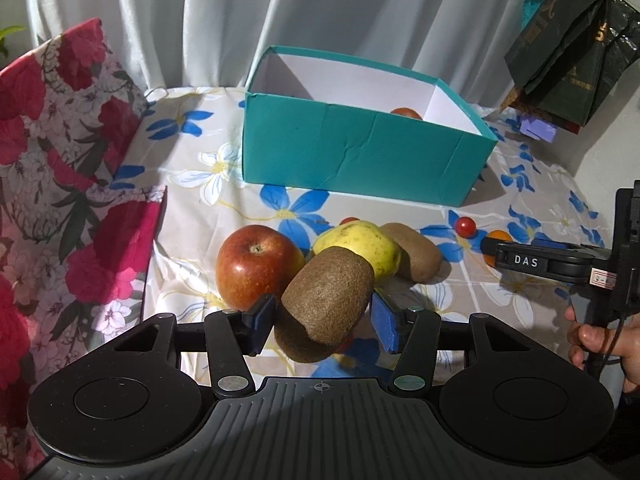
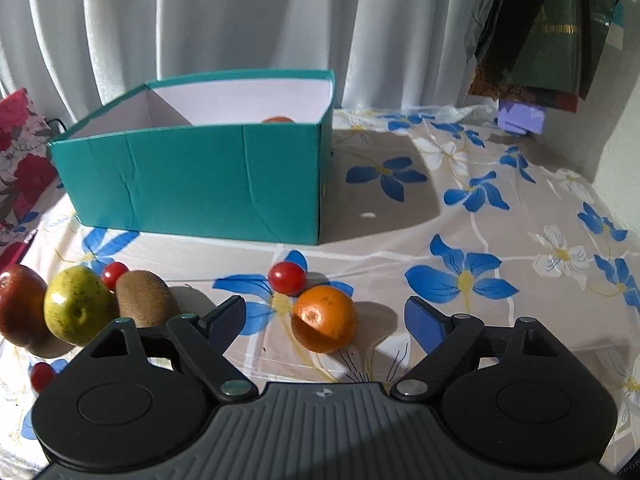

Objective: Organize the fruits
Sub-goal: 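Close the left gripper on a brown kiwi while the right gripper grasps the orange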

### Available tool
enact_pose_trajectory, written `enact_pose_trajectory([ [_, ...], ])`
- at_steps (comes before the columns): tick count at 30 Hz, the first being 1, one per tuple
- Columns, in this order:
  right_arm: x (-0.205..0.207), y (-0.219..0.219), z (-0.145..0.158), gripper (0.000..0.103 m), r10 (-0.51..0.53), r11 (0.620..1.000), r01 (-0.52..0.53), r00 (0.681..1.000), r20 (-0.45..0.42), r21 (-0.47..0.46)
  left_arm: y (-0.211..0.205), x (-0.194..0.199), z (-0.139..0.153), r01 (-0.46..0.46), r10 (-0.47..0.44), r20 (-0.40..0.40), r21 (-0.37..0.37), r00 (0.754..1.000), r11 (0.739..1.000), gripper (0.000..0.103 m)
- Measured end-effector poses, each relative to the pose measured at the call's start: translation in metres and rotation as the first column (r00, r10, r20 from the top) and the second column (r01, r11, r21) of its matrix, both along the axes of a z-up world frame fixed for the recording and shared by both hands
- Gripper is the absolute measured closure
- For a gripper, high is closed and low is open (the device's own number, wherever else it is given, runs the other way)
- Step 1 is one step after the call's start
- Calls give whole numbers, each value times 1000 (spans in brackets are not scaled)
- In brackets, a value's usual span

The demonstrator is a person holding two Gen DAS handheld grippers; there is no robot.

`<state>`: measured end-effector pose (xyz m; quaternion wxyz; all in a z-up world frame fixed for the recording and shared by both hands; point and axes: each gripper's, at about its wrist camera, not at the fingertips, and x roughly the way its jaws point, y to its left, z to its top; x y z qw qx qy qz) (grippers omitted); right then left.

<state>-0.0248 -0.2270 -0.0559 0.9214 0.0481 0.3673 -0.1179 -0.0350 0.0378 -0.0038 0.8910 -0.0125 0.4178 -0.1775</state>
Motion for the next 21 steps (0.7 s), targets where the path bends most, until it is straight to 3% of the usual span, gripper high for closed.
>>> enact_pose_trajectory([
  [7,18,-7,-16,42,-4,999,5,999,-33,33,-1,5,0,-11,12,-19,21,1000,1000,46],
  [9,22,-8,-20,60,3,999,-1,999,-41,43,-2,6,0,-9,9,-23,23,1000,1000,46],
  [10,23,-8,-21,62,5,999,-3,999,-43,44,-3,7,0,-7,8,-27,27,1000,1000,46],
  [21,-3,-6,10,63,13,989,-15,1000,13,148,-29,32,26,-31,30,13,87,999,996,46],
])
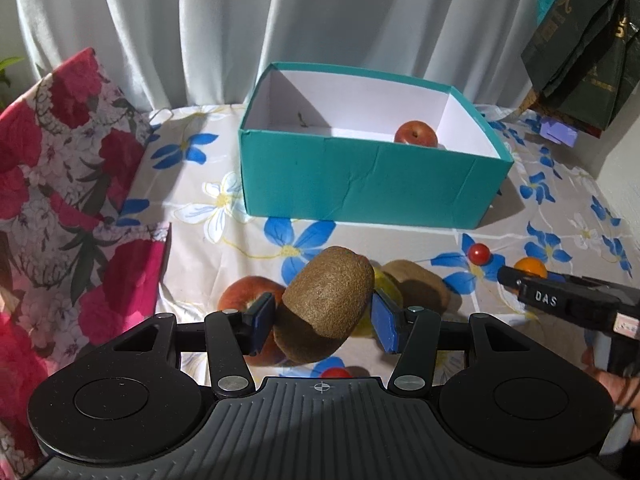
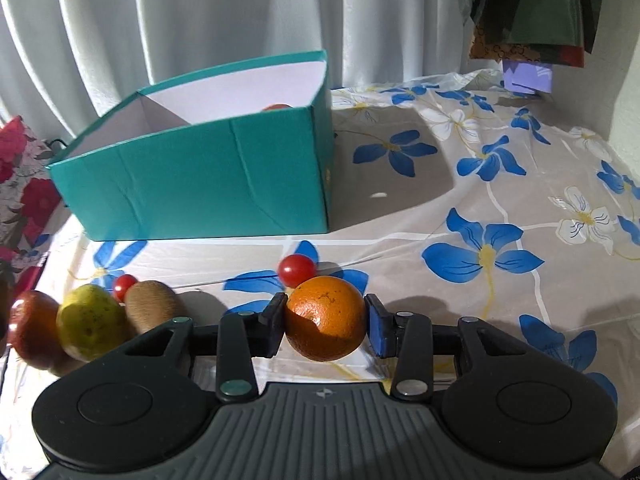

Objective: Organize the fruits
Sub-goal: 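Close the left gripper on a brown kiwi while the right gripper grasps the orange, then carry the kiwi into the teal box and open the left gripper while the right holds the orange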

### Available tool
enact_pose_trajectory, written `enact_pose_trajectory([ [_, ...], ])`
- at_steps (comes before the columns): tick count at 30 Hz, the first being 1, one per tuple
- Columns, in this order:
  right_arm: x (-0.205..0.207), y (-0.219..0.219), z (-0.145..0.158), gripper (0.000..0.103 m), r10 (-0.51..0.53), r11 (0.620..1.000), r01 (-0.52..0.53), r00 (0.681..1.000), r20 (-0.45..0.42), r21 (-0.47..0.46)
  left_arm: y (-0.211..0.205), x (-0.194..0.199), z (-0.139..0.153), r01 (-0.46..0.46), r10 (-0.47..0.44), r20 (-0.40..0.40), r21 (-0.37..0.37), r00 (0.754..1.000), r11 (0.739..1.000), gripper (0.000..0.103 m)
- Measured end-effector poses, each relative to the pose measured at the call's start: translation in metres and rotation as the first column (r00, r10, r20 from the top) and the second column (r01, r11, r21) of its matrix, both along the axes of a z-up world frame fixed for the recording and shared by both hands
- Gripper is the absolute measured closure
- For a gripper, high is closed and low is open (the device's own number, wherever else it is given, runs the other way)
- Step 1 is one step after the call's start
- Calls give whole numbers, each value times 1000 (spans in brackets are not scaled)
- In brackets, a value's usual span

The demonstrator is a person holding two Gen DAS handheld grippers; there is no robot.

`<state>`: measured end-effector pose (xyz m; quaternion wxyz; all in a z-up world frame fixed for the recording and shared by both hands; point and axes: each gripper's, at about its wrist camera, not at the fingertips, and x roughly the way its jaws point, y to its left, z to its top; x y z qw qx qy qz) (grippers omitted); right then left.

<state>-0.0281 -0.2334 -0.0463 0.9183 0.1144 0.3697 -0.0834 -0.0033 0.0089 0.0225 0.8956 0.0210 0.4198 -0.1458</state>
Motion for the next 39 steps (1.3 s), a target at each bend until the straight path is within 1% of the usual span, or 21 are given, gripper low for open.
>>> enact_pose_trajectory([
  [2,-4,3,8,63,13,1000,-13,1000,15,11,-5,6,6,4,-4,17,3,1000,1000,46],
  [5,-7,8,20,63,32,999,-32,999,41,-1,-12,14,16,11,-11,44,5,999,1000,46],
  [9,-9,10,32,63,37,999,-36,997,71,-10,-21,26,26,-1,-1,76,25,997,1000,46],
  [14,-13,9,41,63,36,999,-33,995,97,-28,-30,39,36,-7,2,107,45,994,999,46],
  [17,-13,6,43,63,28,999,-25,994,101,-33,-34,46,40,-2,-3,121,44,993,999,46],
  [24,-19,2,48,63,19,999,-13,993,115,-46,-44,62,46,-4,-3,144,51,990,999,46],
  [30,-19,-2,54,63,14,998,-6,991,132,-57,-49,76,47,-6,0,134,43,991,999,46],
  [39,-18,-1,58,63,30,998,-21,989,147,-61,-57,107,46,-56,43,164,74,986,996,46],
])
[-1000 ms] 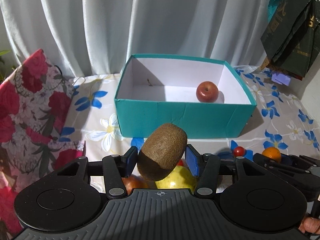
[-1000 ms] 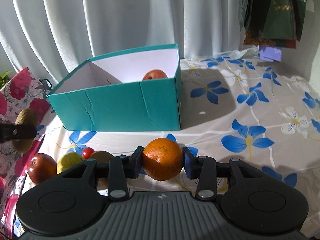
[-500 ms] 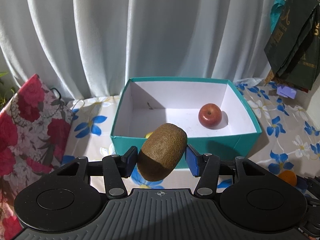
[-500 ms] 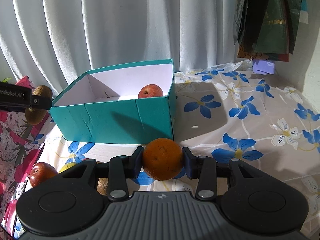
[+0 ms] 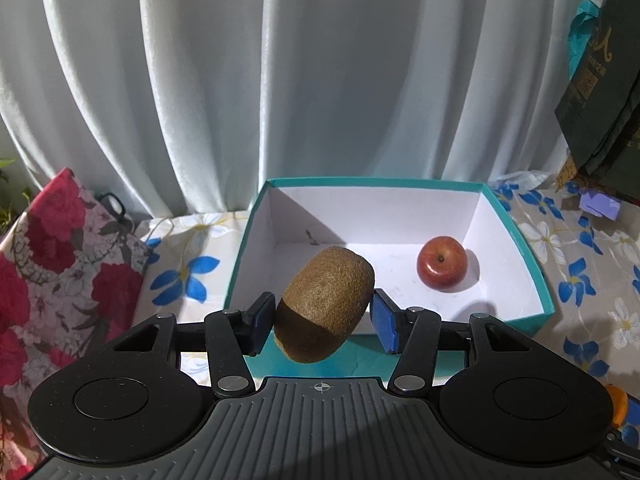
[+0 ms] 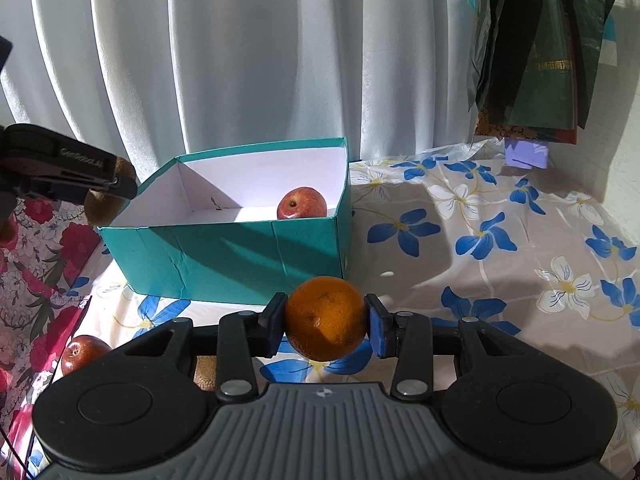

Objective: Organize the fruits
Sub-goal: 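Carry the kiwi into the teal box and open the left gripper while the right holds the orange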

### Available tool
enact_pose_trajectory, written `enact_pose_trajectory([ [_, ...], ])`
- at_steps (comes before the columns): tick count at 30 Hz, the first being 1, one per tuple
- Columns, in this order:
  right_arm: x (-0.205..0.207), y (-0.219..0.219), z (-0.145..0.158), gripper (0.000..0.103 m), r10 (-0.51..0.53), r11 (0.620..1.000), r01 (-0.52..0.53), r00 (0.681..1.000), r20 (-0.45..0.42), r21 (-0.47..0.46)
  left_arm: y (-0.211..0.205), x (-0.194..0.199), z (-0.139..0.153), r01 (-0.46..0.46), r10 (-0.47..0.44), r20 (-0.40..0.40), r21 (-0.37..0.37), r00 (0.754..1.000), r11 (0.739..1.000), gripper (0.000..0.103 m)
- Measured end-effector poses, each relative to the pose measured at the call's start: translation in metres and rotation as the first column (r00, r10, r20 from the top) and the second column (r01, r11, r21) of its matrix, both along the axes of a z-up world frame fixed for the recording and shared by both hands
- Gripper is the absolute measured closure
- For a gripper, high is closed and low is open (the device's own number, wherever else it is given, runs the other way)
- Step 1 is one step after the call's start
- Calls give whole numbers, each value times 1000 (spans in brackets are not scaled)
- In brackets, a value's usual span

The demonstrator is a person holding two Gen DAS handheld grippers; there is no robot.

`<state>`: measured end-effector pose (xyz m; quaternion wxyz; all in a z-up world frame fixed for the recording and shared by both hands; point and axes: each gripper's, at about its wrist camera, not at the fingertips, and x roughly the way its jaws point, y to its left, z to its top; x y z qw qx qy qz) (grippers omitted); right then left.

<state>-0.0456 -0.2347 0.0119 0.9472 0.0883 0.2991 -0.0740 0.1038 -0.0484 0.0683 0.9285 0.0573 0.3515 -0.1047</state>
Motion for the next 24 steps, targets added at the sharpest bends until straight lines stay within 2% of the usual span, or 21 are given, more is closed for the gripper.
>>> enact_pose_trajectory([
  [6,1,-1,4,63,-11,1000,11,1000,21,-7,-8,23,-6,-11,10,25,14,1000,1000,46],
  [15,4,-1,7,63,-24,999,25,999,23,-26,-23,61,-44,21,-20,-47,20,999,1000,46],
  [22,6,-6,8,63,-55,998,55,998,24,-34,-33,82,-72,18,-12,-89,57,996,998,46],
  [24,7,-7,9,63,-59,998,60,998,25,-31,-34,85,-77,12,-6,-77,75,997,997,46],
])
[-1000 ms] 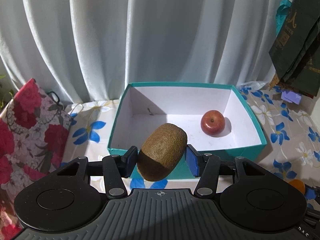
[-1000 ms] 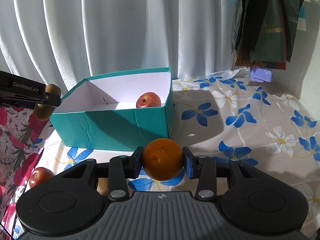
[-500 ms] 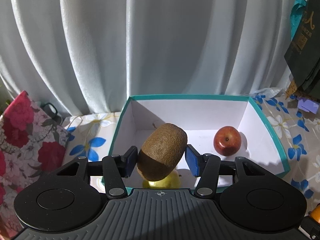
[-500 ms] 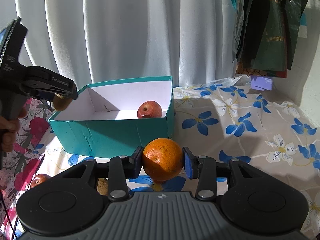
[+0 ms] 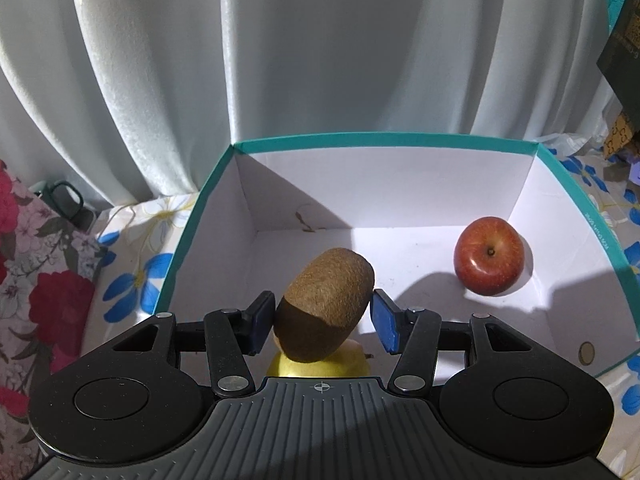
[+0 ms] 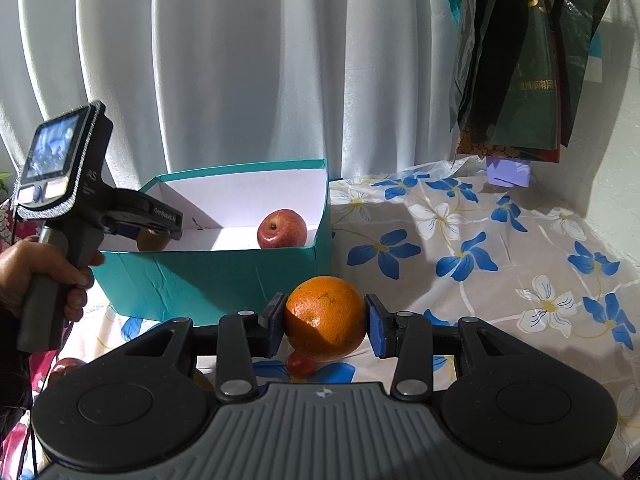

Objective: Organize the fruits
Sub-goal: 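Carry the kiwi into the teal box and open the left gripper while the right holds the orange, then lower the orange into the teal box and open the right gripper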

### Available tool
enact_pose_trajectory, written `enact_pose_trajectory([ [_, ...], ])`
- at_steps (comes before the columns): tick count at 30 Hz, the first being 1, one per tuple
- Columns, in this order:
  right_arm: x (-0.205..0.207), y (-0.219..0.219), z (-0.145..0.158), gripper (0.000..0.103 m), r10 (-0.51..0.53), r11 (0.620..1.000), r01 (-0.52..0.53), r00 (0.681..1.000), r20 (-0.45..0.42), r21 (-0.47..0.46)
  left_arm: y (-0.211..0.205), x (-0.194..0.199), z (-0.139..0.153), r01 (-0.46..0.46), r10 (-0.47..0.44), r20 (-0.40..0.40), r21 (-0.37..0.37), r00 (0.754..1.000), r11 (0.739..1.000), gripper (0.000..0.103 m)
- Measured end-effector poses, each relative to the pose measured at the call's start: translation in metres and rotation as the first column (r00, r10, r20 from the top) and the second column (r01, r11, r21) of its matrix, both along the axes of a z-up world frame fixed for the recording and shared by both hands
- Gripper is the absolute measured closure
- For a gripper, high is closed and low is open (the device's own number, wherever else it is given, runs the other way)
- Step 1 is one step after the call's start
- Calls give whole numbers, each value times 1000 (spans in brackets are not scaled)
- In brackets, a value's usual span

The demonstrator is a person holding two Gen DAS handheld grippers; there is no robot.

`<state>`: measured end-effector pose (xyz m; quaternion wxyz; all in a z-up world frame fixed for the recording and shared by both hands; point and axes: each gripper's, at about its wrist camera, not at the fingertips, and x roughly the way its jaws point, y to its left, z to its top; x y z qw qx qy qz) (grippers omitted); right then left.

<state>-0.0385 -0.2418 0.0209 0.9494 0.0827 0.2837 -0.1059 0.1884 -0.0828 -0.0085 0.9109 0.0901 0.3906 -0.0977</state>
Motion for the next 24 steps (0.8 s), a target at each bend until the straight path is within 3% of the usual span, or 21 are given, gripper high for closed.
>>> enact_pose_trajectory([
  [4,2,0,0,63,-5,1000,5,1000,-3,-3,1,10,-7,-11,11,-13,9,1000,1000,52],
  [12,14,2,2,63,-18,999,17,1000,-14,-30,10,12,-7,-27,26,-35,-16,999,1000,49],
  [19,23,-3,3,63,-50,998,49,999,-21,-46,21,-26,24,-2,4,12,-89,1000,996,26],
  [21,25,-4,3,63,-59,997,57,998,-26,-52,25,-42,33,-6,9,31,-109,999,994,13],
  [24,29,-5,3,63,-63,996,61,998,-27,-61,31,-68,44,-15,23,63,-128,998,992,7],
])
